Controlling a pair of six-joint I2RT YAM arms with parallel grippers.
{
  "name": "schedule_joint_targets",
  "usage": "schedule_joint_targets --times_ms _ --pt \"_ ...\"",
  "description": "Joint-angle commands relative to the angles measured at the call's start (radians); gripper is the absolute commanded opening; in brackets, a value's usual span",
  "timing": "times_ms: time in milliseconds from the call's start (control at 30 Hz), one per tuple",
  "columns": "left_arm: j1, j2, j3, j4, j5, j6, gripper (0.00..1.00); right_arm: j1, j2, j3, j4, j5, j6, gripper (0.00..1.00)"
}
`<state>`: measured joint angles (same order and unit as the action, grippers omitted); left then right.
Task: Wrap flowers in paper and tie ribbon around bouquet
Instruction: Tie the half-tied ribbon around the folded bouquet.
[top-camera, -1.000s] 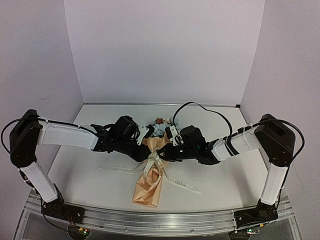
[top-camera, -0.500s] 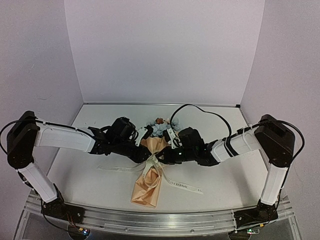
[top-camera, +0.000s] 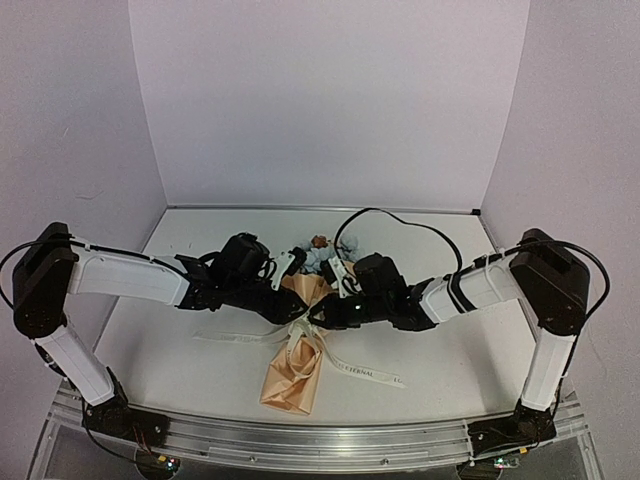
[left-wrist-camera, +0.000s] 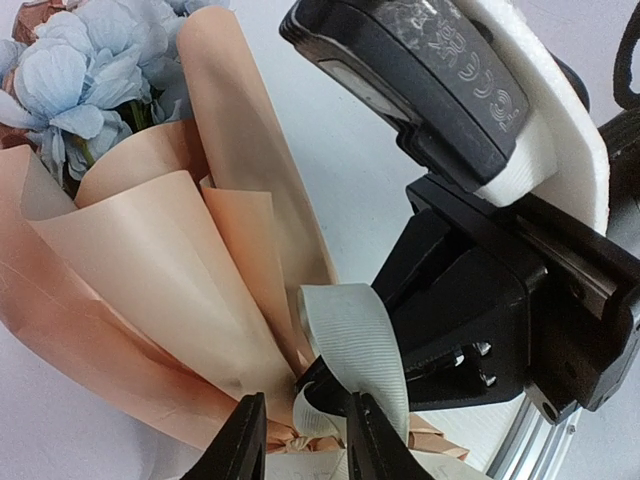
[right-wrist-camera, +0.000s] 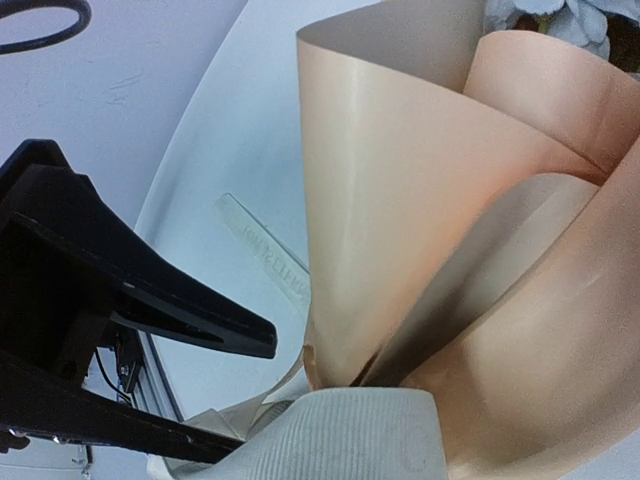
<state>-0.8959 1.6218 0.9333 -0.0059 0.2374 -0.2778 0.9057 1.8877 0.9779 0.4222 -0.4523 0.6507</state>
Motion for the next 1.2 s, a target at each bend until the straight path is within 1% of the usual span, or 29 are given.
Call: schedule_joint_targets --times_ms 0,667,933,1167 --pt "-0.002 -0.012 0.006 0.023 0.005 -0.009 0.30 0.008 -0.033 0.040 0.001 -0.016 -0.026 0.00" --pt "0.000 0.006 0.005 0.012 -0.034 -0.033 0.31 0.007 -0.055 0.051 0.013 0.042 -0.068 0.00" --pt "0.006 0.020 0.008 0.023 -0.023 -0.053 0.22 0.007 -0.056 0.053 0.021 0.027 -0.051 0.00" --pt "0.007 0.021 0.002 0.045 -0.013 -0.063 0.09 0.008 -0.068 0.038 0.021 0.028 -0.051 0.00"
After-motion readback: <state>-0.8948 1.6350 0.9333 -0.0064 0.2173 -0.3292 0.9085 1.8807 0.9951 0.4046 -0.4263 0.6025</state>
